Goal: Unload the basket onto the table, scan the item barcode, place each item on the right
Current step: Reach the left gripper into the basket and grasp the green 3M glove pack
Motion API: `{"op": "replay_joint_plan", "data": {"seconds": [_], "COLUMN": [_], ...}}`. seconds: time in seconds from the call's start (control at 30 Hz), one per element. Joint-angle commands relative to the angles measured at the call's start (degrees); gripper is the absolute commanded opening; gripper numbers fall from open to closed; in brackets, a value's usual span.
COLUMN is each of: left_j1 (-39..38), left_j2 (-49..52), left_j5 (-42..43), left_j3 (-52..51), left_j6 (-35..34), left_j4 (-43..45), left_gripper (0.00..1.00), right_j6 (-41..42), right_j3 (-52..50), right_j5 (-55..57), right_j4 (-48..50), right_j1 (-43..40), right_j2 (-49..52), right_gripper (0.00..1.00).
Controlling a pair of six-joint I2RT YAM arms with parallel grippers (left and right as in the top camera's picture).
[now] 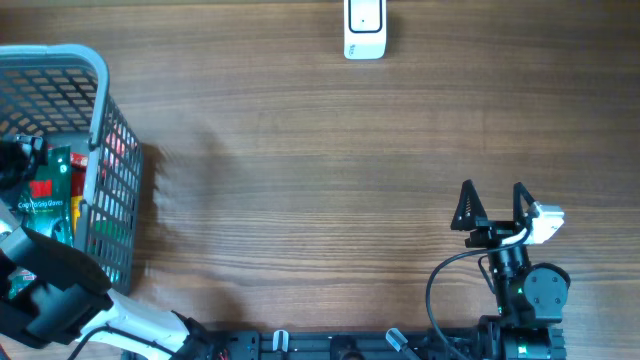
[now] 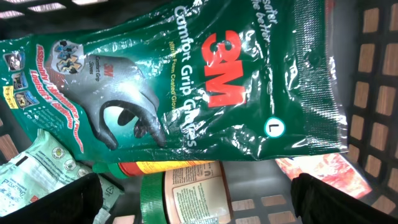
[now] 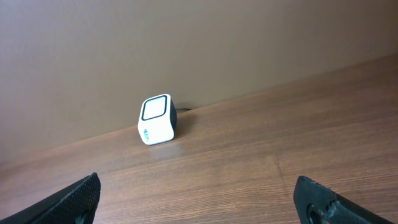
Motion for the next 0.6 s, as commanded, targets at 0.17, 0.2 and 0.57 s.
{"op": "replay_joint_plan", "data": {"seconds": [0.17, 0.2, 0.57], "left_j1": [-4.0, -4.9, -8.7], "left_j2": [1.2, 1.9, 9.0], "left_j5": [0.5, 0.2, -9.8], "left_j3": [-1.2, -1.2, -1.3], "left_j6": [13.9, 15.5, 17.5], "left_j4": [4.0, 4.4, 5.0], "left_gripper": [1.00, 1.00, 1.00], "right_j6": [0.4, 0.4, 0.4], "right_j3": [-0.1, -0.1, -0.1], "right_j5": [1.0, 1.0, 1.0], "right_j4": [0.2, 0.2, 0.2], "right_j1": [0.3, 0.3, 0.3], "right_j2": [-0.6, -0.6, -0.6], "right_gripper": [1.00, 1.00, 1.00]}}
